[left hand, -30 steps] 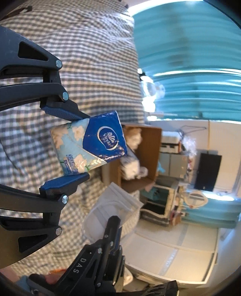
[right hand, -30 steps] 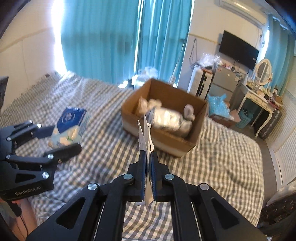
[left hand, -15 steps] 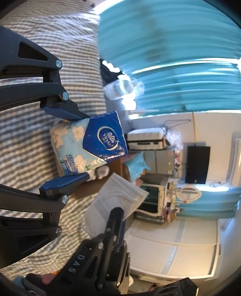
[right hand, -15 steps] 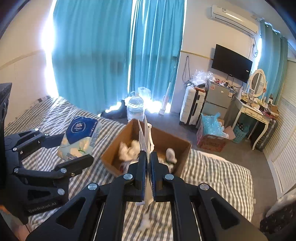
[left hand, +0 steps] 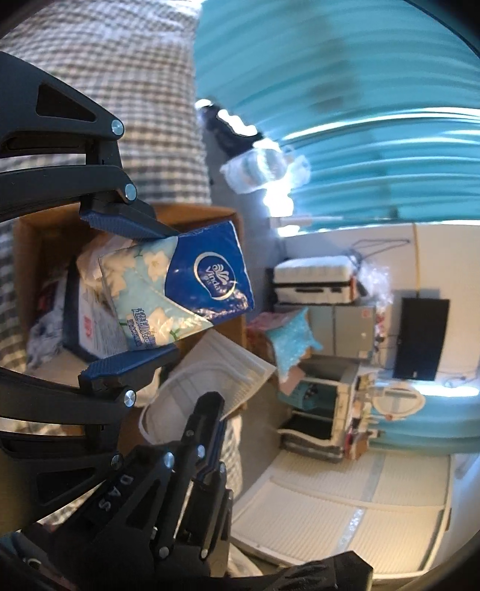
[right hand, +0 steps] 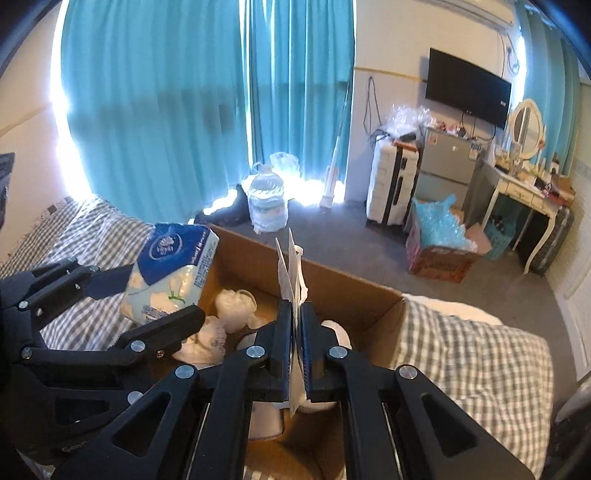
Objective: Organize soft objects
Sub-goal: 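Carry the tissue pack into the box with left while right drops the mask in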
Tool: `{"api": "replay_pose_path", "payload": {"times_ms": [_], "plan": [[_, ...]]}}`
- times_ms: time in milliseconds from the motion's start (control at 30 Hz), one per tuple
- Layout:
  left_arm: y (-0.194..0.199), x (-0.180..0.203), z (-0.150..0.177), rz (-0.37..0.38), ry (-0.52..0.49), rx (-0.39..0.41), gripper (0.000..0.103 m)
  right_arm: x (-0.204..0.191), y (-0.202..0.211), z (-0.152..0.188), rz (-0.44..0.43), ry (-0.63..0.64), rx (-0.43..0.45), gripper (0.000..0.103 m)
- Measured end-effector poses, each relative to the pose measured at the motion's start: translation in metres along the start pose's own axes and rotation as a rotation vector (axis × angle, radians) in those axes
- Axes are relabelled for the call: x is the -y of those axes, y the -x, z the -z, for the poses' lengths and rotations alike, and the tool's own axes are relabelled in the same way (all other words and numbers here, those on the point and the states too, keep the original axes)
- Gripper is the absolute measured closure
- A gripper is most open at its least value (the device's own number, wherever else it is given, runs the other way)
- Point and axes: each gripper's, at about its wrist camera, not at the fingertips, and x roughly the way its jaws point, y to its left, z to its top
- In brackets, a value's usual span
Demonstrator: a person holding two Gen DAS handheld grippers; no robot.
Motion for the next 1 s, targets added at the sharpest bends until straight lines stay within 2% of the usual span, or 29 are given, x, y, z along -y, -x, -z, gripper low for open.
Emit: {"api": "replay_pose_path", "payload": {"times_ms": [67, 100, 300, 333, 367, 400, 433, 467, 567, 667, 733, 900, 933, 967, 1000], "plan": [[-0.007, 0.003, 0.004, -0.014, -0.011, -0.006, 0.049, 0.007, -0.009, 0.005, -0.027, -0.019, -0.002, 0.098], [-0.009, 0.003, 0.007, -0.025, -0.020, -0.001, 0.045, 0.008, -0.012, 0.007, -0.037, -0.028, -0.001, 0.098], [0.014, 0.010, 0.003, -0.077, -0.035, 0.050, 0.041, 0.016, -0.004, 0.009, -0.002, -0.062, 0.013, 0.097], [0.018, 0.009, 0.002, -0.083, -0.035, 0.055, 0.039, 0.016, 0.002, 0.007, 0.004, -0.061, 0.016, 0.088], [0.025, 0.009, -0.001, -0.089, -0.036, 0.061, 0.035, 0.012, 0.011, 0.004, 0.009, -0.060, 0.021, 0.073], [0.037, 0.009, -0.005, -0.091, -0.037, 0.074, 0.033, 0.012, 0.019, 0.001, 0.014, -0.059, 0.027, 0.065], [0.044, 0.009, -0.007, -0.090, -0.037, 0.081, 0.033, 0.012, 0.032, -0.003, 0.025, -0.060, 0.037, 0.056], [0.057, 0.010, -0.011, -0.089, -0.038, 0.088, 0.032, 0.011, 0.042, -0.007, 0.033, -0.061, 0.041, 0.053], [0.093, 0.010, -0.018, -0.100, -0.038, 0.110, 0.030, 0.009, 0.079, -0.020, 0.046, -0.075, 0.071, 0.051], [0.127, 0.008, -0.020, -0.094, -0.034, 0.124, 0.030, 0.003, 0.126, -0.031, 0.071, -0.071, 0.103, 0.042], [0.156, 0.007, -0.019, -0.088, -0.032, 0.150, 0.030, -0.005, 0.155, -0.034, 0.091, -0.062, 0.115, 0.042], [0.229, 0.012, -0.012, -0.084, -0.033, 0.218, 0.030, -0.022, 0.231, -0.027, 0.144, -0.056, 0.133, 0.035], [0.244, 0.014, -0.008, -0.084, -0.035, 0.235, 0.029, -0.026, 0.244, -0.023, 0.158, -0.046, 0.132, 0.029], [0.254, 0.015, -0.007, -0.084, -0.036, 0.245, 0.026, -0.032, 0.258, -0.018, 0.177, -0.035, 0.127, 0.025], [0.270, 0.017, -0.001, -0.086, -0.037, 0.263, 0.017, -0.035, 0.268, -0.013, 0.184, -0.030, 0.127, 0.023]]}}
